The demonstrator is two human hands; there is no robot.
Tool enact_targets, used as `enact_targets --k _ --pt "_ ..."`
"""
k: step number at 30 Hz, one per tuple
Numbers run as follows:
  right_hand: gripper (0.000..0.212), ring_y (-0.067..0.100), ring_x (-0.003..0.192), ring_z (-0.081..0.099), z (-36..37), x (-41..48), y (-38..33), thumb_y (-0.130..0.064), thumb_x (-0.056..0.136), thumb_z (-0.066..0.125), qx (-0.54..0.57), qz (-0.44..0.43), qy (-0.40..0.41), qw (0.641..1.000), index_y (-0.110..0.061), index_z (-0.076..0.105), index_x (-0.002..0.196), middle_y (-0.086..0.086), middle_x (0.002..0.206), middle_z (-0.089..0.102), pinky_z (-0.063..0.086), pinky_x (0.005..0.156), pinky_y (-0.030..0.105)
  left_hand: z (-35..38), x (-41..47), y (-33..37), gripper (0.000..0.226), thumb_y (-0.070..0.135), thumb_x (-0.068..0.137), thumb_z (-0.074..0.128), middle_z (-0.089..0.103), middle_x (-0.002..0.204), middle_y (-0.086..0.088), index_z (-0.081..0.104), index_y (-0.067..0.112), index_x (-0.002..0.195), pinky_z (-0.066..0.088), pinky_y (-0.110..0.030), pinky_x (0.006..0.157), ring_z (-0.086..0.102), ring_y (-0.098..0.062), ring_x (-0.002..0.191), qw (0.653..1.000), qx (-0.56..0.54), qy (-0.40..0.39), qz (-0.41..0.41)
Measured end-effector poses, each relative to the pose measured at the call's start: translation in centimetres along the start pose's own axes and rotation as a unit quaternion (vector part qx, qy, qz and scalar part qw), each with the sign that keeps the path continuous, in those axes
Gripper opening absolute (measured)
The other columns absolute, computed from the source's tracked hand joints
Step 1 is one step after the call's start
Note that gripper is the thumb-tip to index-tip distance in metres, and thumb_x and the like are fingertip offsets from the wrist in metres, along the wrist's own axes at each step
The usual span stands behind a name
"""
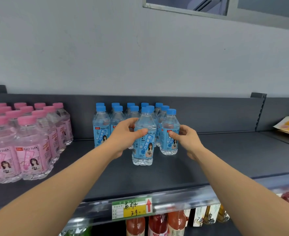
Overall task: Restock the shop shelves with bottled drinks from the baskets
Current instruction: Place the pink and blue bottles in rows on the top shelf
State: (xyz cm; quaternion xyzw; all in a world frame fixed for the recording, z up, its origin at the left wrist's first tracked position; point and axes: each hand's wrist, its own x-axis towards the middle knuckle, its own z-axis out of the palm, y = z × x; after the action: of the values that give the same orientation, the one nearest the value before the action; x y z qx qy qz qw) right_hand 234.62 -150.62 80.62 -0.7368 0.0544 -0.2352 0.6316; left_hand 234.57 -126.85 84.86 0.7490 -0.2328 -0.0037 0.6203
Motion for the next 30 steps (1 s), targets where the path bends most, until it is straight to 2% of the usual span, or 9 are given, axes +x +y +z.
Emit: enact_targets --k 1,3,5,7,12,16,24,28,30 --pt "0.031 -0.001 0.088 0.064 0.0 0.0 0.1 -0.012 0.083 0.073 -0.001 -0.002 -0.001 1.0 -0.016 0.062 0.111 -0.008 0.102 0.069 0.048 0.062 0.013 0.2 0.1 -0.1 0.047 0.017 0.087 0.067 0.064 0.107 0.006 0.052 0.019 0.131 0.051 -0.021 0.07 0.062 -0.007 0.094 1.0 0.005 0.001 0.0" --pt "0.029 -0.002 0.087 0.064 0.0 0.0 0.1 -0.013 0.084 0.073 -0.002 -0.005 -0.005 1.0 -0.018 0.062 0.111 -0.009 0.102 0.069 0.049 0.061 0.013 0.5 0.3 -0.3 0.052 0.018 0.086 0.067 0.061 0.117 0.0 0.049 0.018 0.135 0.054 -0.032 0.081 0.061 -0.015 0.103 1.0 0.009 0.005 -0.007" --pt "0.031 -0.001 0.088 0.063 0.1 -0.1 0.2 -0.015 0.084 0.072 -0.007 -0.006 -0.007 1.0 -0.019 0.061 0.113 -0.01 0.101 0.068 0.049 0.061 0.014 0.8 0.6 -0.5 0.056 0.019 0.086 0.068 0.057 0.125 -0.005 0.046 0.019 0.138 0.051 -0.045 0.093 0.058 -0.022 0.111 1.0 0.013 0.01 -0.012" --pt "0.033 0.001 0.09 0.063 0.1 -0.2 0.1 -0.017 0.085 0.072 -0.013 -0.007 -0.007 1.0 -0.019 0.06 0.116 -0.008 0.104 0.067 0.049 0.062 0.016 1.2 0.9 -0.7 0.057 0.019 0.086 0.068 0.054 0.128 -0.007 0.046 0.02 0.138 0.049 -0.049 0.097 0.055 -0.025 0.115 1.0 0.021 0.016 -0.013" --pt "0.04 0.002 0.088 0.063 -0.2 -0.5 -0.2 -0.021 0.084 0.072 -0.031 0.003 -0.007 0.999 -0.02 0.057 0.121 -0.01 0.101 0.065 0.048 0.059 0.016 2.4 2.0 -1.6 0.058 0.021 0.086 0.068 0.05 0.131 -0.005 0.044 0.021 0.139 0.048 -0.039 0.094 0.053 -0.023 0.115 0.998 0.052 0.044 -0.009" --pt "0.05 0.002 0.089 0.062 -0.6 -0.7 -0.2 -0.015 0.083 0.073 -0.046 0.011 -0.015 0.999 -0.017 0.052 0.128 -0.009 0.1 0.064 0.048 0.06 0.017 3.2 3.0 -2.0 0.059 0.021 0.087 0.068 0.047 0.135 -0.005 0.043 0.022 0.14 0.042 -0.033 0.087 0.047 -0.017 0.112 0.997 0.032 0.071 -0.016" --pt "0.057 0.008 0.093 0.062 -1.3 -1.1 -0.1 -0.01 0.08 0.076 -0.092 0.014 -0.036 0.995 -0.016 0.05 0.131 -0.002 0.107 0.065 0.05 0.069 0.021 3.9 3.7 -2.7 0.056 0.018 0.089 0.064 0.044 0.141 -0.004 0.04 0.024 0.139 0.042 -0.031 0.09 0.044 -0.017 0.121 0.998 0.016 0.062 -0.009" --pt "0.053 0.011 0.094 0.064 -1.2 -1.0 -0.2 -0.008 0.079 0.076 -0.107 0.018 -0.036 0.993 -0.015 0.053 0.126 -0.001 0.105 0.066 0.055 0.077 0.03 3.4 3.6 -3.0 0.066 0.028 0.086 0.068 0.045 0.138 -0.004 0.035 0.029 0.143 0.044 -0.04 0.101 0.046 -0.021 0.125 0.992 0.111 0.053 0.003" --pt "0.048 0.015 0.096 0.065 -1.1 -1.0 -0.2 -0.007 0.079 0.076 -0.107 0.023 -0.033 0.993 -0.014 0.055 0.122 0.001 0.106 0.067 0.057 0.083 0.038 3.3 3.4 -3.1 0.078 0.03 0.079 0.076 0.049 0.132 -0.003 0.033 0.028 0.144 0.047 -0.04 0.098 0.051 -0.021 0.117 0.984 0.167 0.057 0.004"
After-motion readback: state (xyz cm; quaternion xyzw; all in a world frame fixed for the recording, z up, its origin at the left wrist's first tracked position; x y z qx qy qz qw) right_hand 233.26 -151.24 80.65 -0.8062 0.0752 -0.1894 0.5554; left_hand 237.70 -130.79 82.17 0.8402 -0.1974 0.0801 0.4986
